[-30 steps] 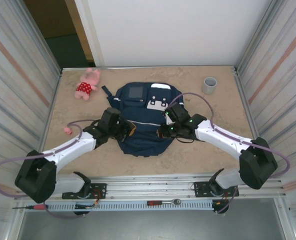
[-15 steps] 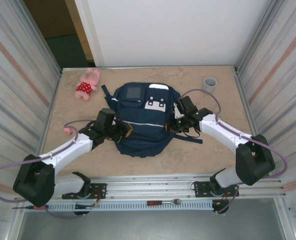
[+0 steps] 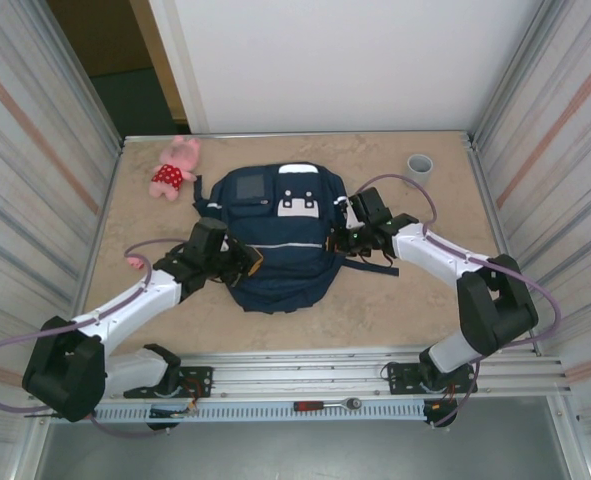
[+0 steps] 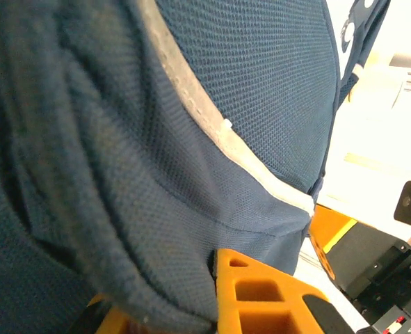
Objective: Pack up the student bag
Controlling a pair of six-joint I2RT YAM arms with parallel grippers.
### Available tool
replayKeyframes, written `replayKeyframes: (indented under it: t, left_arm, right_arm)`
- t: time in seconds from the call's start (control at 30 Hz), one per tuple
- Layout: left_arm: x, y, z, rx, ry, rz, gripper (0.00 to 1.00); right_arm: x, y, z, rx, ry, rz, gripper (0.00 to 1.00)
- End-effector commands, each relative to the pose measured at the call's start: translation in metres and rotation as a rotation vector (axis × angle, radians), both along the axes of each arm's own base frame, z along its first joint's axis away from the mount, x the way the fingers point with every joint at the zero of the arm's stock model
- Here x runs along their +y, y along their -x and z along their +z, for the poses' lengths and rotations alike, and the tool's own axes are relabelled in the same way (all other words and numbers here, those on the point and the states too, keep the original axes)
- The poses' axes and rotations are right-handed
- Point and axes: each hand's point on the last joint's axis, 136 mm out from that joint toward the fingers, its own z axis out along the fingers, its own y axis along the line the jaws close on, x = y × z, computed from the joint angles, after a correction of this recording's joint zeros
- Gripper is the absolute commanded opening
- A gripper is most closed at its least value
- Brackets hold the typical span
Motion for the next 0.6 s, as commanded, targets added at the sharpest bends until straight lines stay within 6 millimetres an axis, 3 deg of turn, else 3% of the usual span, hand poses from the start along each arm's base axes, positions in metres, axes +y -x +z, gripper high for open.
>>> replayKeyframes:
  t: [0.0,0.03,0.07,0.17,0.23,0.3,0.43,0.57]
  left_arm:
    - [0.015,0.028,-0.025,0.109,-0.065,-0.036,0.00]
    - [0.014,0.026,-0.023,0.102,-0.064,-0.039,0.01]
    - [0.013,0.024,-0.020,0.094,-0.060,-0.040,0.11]
    - [0.009,0.018,-0.004,0.058,-0.071,-0.070,0.36]
    - [0.010,0.016,0.011,0.026,-0.093,-0.090,0.46]
    - [0.013,0.013,0.027,-0.012,-0.116,-0.097,0.48]
    - [0.017,-0.001,0.066,-0.131,-0.138,-0.096,0.48]
    - [0.030,-0.024,0.078,-0.171,-0.162,-0.082,0.47]
  right_arm:
    - [-0.050,-0.049,0.002,-0.107,0.097,-0.226,0.00]
    - [-0.046,-0.048,0.005,-0.109,0.078,-0.208,0.00]
    - [-0.043,-0.045,0.009,-0.111,0.059,-0.188,0.01]
    - [-0.040,-0.032,0.025,-0.112,0.040,-0.156,0.36]
    - [-0.045,-0.019,0.041,-0.109,0.079,-0.148,0.46]
    - [-0.044,-0.010,0.063,-0.135,0.146,-0.124,0.47]
    - [-0.013,-0.010,0.113,-0.217,0.110,-0.029,0.47]
    - [0.025,-0.025,0.127,-0.233,-0.032,0.026,0.46]
